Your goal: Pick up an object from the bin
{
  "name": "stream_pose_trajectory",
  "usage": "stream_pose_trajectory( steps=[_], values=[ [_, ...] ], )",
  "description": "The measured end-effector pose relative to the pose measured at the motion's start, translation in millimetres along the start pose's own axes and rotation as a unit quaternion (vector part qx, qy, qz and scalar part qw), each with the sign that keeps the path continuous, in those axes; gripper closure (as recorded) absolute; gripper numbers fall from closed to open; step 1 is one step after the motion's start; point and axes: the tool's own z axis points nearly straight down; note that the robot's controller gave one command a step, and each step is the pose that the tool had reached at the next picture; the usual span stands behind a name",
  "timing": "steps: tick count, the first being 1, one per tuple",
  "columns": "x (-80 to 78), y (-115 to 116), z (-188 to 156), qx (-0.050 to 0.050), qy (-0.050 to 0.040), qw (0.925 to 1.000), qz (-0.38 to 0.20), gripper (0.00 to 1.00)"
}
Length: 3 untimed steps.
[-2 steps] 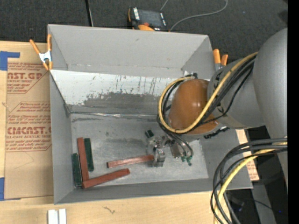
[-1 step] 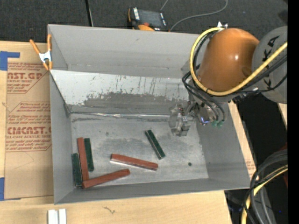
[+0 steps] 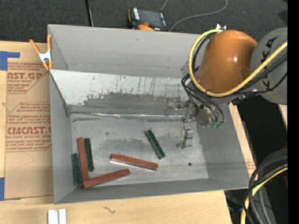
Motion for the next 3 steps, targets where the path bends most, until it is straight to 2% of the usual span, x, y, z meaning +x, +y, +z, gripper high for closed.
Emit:
stream_pose_trajectory(
  steps=[1, 2, 3],
  values=[
    [63.2, 21, 87, -0.002, 0.0070, 0.9988, -0.049, 0.00],
    [16.3, 60, 155, -0.002, 0.0019, 0.9979, -0.064, 0.00],
    [16.6, 58, 151, -0.001, 0.0016, 0.9981, -0.062, 1.00]
  ],
)
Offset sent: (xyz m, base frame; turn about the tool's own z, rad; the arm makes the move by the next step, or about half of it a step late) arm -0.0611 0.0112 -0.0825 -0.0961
